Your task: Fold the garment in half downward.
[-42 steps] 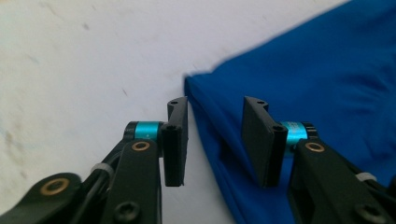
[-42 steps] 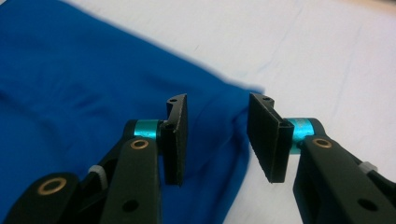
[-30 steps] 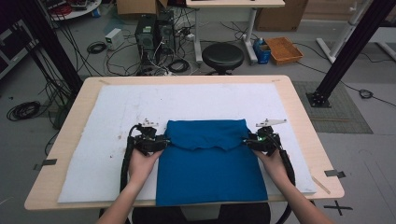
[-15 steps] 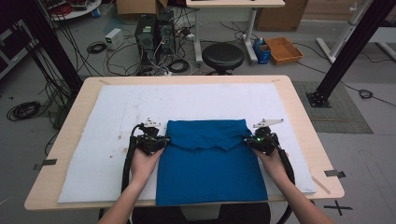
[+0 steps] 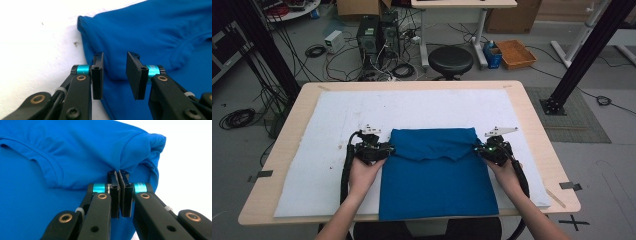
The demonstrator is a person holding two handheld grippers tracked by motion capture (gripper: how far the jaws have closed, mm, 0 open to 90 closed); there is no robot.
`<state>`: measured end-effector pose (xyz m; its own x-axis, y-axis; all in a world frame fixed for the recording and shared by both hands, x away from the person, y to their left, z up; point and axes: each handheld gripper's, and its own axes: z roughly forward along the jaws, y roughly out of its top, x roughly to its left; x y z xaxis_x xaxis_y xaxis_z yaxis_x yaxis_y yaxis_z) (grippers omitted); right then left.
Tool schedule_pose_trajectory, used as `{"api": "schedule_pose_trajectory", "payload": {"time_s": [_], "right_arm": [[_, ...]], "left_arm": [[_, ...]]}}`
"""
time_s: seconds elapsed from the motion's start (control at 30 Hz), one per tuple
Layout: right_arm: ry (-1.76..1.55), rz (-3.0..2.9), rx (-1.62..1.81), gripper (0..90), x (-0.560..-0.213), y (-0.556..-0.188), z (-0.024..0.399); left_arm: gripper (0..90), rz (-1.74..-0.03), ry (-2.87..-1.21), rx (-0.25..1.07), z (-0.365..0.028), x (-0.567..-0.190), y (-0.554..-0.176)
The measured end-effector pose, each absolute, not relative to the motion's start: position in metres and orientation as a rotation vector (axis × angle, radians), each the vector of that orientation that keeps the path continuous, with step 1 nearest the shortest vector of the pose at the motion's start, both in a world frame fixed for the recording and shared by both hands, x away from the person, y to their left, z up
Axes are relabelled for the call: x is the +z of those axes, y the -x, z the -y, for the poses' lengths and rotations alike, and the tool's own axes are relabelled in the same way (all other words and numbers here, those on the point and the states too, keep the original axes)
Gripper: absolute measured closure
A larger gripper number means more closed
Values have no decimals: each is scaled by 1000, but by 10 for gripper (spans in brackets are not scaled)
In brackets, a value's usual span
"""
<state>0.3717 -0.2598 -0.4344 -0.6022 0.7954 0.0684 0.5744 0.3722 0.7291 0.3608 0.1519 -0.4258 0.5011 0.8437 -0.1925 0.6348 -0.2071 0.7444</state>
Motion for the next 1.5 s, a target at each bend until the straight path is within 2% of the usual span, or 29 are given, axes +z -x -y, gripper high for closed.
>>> {"api": "schedule_pose_trajectory", "payload": {"time_s": [0.2, 0.3, 0.33, 0.4, 0.47, 0.9, 1.33, 1.37, 1.5], "right_arm": [[-1206, -2341, 1066, 889, -434, -373, 259], [-1202, -2338, 1071, 889, -434, -372, 259], [-1202, -2338, 1071, 889, -434, -372, 259], [-1203, -2338, 1075, 889, -434, -372, 260], [-1207, -2336, 1080, 890, -433, -372, 261], [-1177, -2353, 1112, 890, -419, -357, 268], [-1077, -2390, 1115, 889, -398, -300, 273], [-1062, -2395, 1118, 890, -398, -285, 274], [-1055, -2408, 1119, 889, -398, -269, 275]], "left_arm": [[677, -1259, -1968, 288, -148, -434, -365], [759, -1262, -1980, 275, -146, -438, -370], [759, -1262, -1981, 275, -145, -439, -371], [843, -1254, -1978, 283, -145, -439, -371], [856, -1242, -1965, 282, -146, -438, -371], [858, -1133, -1934, 248, -151, -412, -347], [858, -1027, -1956, 225, -156, -395, -293], [858, -1007, -1968, 236, -156, -394, -280], [858, -969, -2010, 243, -155, -393, -259]]}}
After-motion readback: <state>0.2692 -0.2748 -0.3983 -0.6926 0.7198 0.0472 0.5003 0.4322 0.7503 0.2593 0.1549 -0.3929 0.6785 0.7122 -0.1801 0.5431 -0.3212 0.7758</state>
